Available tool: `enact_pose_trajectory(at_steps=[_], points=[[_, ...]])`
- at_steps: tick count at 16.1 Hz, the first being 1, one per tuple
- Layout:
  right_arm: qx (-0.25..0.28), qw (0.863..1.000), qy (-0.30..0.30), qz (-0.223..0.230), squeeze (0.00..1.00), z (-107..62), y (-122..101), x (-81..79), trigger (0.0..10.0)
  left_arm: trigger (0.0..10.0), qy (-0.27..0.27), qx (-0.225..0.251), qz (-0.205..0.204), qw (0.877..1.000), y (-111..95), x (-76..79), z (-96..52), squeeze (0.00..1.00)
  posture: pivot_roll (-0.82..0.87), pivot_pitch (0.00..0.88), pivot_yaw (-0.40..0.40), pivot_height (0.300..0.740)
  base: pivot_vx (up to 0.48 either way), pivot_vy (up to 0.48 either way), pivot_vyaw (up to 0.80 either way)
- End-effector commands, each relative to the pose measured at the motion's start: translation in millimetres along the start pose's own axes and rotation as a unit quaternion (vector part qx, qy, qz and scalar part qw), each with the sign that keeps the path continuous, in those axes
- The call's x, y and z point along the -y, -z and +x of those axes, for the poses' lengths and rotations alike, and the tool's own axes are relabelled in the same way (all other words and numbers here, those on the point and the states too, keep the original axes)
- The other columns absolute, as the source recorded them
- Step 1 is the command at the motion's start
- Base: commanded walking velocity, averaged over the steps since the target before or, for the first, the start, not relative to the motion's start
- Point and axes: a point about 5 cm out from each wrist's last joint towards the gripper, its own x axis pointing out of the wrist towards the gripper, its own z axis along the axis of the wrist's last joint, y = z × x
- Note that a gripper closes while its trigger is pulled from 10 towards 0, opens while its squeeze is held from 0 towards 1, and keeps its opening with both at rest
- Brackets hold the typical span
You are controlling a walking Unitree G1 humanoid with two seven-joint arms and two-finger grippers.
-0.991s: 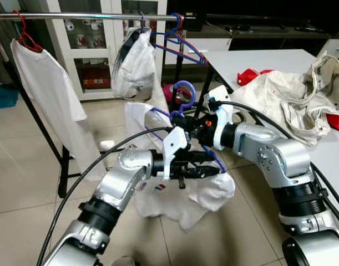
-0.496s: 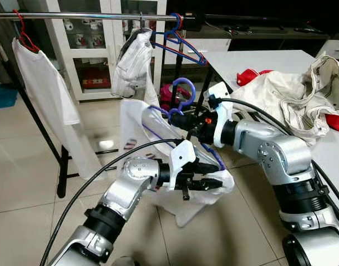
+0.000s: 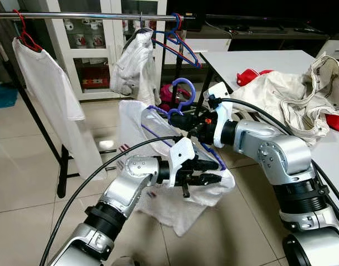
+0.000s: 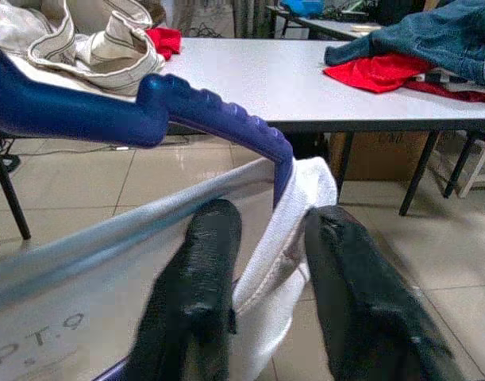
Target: Hang hanger
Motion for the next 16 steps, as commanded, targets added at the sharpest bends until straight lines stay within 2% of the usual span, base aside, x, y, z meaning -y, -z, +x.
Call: enact_pose_trajectory(at_steps=[1, 13, 16], points=[[0.01, 1.0, 0.0, -0.01, 0.0, -2.9, -9, 0.7, 10.0, 0.0, 0.008, 0.01, 0.008, 1.0, -7, -2.2, 2.8, 0.0, -0.03, 0.0, -0.085, 0.74, 0.0, 0.0, 0.0], [0.013, 1.0, -0.001, -0.012, 0.0, -1.3, -9, 0.0, 10.0, 0.0, 0.02, 0.009, 0.008, 1.0, -7, -1.5, 1.6, 0.0, -0.02, 0.0, -0.081, 0.74, 0.0, 0.0, 0.0], [0.001, 1.0, 0.003, -0.024, 0.0, -1.8, -5, 0.4, 10.0, 0.0, 0.019, 0.04, 0.007, 0.999, -19, -2.0, 0.5, 0.0, -0.02, 0.0, -0.075, 0.74, 0.0, 0.0, 0.0]])
